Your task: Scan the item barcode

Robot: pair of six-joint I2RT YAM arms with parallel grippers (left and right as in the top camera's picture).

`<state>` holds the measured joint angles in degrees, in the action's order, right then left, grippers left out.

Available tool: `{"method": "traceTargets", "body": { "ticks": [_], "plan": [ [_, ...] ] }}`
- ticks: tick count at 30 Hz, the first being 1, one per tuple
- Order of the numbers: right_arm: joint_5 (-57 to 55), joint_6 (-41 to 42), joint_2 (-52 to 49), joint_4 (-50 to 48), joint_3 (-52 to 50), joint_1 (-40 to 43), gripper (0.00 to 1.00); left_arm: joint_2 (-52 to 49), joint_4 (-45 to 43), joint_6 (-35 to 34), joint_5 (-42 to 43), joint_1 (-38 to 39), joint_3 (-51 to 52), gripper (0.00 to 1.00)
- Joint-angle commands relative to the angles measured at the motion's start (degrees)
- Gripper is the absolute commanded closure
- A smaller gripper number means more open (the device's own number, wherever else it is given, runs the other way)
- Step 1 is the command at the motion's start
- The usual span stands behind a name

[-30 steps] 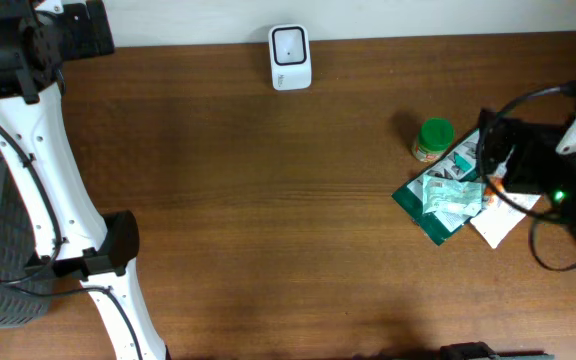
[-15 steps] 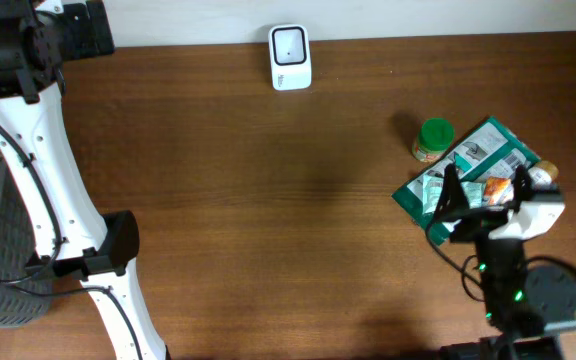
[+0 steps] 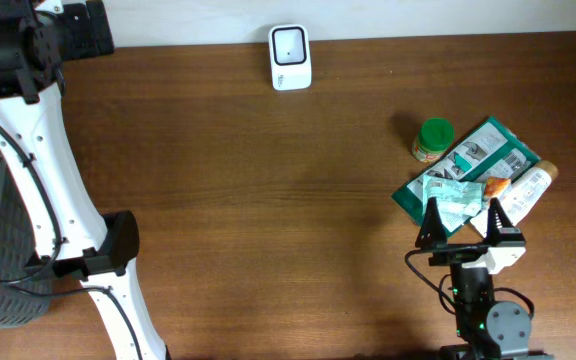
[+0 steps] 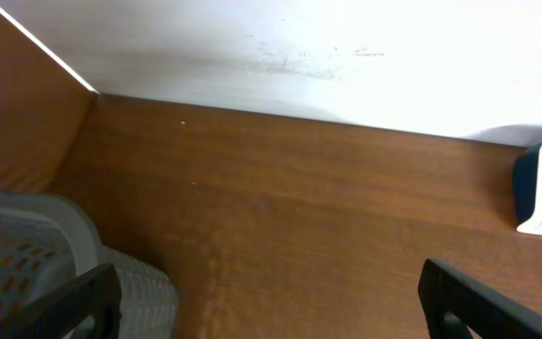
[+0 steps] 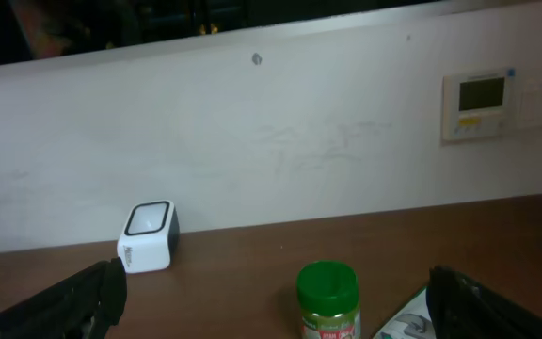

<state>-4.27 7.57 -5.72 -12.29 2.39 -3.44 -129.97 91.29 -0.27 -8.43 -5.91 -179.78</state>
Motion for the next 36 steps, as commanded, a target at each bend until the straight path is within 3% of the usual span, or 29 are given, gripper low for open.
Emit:
{"method": "traceTargets", "body": {
  "ticks": [1,8,36],
  "plan": [
    [-0.3,0.4,2.7,1.6,-2.1,-0.3,0.02,-0.3,0.1,-0.6,-0.4,-0.2,0.1,0.01],
    [-0.2,0.4,5.5,17.1,-2.1,-0.3,0.02,-0.3,0.1,-0.6,-0.4,-0.2,0.1,0.01],
    [0.8,0.4,5.5,16.6,-2.1,-0.3,0.02,-0.3,0.1,-0.6,-0.4,0.1,0.1,0.01]
  ]
}}
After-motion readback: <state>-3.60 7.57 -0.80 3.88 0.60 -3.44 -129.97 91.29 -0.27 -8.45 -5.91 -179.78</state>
